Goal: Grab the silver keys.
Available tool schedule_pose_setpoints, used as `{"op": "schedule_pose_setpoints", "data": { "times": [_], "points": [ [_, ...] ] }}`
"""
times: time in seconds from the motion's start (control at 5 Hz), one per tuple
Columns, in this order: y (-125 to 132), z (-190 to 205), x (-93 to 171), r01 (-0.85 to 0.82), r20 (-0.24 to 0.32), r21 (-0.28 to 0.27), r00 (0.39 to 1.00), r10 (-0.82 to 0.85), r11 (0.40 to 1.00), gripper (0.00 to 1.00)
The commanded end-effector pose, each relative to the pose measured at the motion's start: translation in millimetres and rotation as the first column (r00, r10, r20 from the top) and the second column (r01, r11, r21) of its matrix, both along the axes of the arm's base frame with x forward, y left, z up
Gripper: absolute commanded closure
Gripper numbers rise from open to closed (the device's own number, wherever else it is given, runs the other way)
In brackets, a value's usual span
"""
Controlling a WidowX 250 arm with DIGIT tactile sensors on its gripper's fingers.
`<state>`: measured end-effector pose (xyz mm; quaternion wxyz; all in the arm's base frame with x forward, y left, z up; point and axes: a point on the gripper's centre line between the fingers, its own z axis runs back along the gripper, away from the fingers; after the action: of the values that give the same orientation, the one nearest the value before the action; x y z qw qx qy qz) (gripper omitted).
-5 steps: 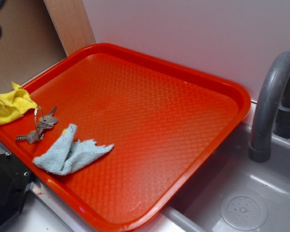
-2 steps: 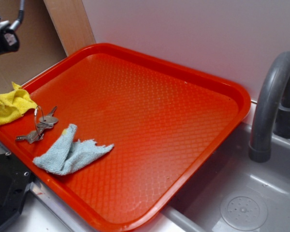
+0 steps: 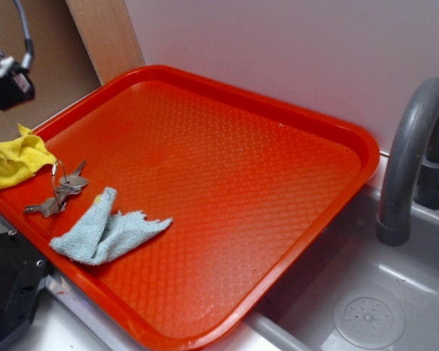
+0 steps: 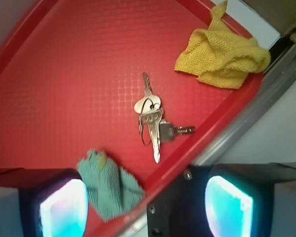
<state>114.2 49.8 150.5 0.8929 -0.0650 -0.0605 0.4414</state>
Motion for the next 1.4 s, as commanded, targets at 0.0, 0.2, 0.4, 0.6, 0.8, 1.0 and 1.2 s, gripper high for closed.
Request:
{"op": "schedule_pose_setpoints", "data": {
  "times": [0.0,0.2,0.4,0.6,0.8,1.0,1.2],
  "points": [
    [3.6,-42.7,21.3,0.038,-0.017,0.128,0.999,-0.036,0.991,0.00],
    [11.4,-68.6,25.0,0.041,-0.086,0.174,0.996,-0.027,0.984,0.00],
    [15.6,-95.4,40.4,0.043,-0.131,0.175,0.991,-0.019,0.984,0.00],
    [11.3,-114.1,49.4,0.081,-0.166,0.206,0.985,-0.046,0.975,0.67],
    [9.1,-111.0,47.1,0.078,-0.165,0.200,0.985,-0.045,0.977,1.00],
    [8.5,-98.7,48.3,0.082,-0.153,0.175,0.987,-0.055,0.981,1.00],
    [9.8,-82.5,46.3,0.110,-0.141,0.138,0.986,-0.091,0.984,1.00]
  ]
}}
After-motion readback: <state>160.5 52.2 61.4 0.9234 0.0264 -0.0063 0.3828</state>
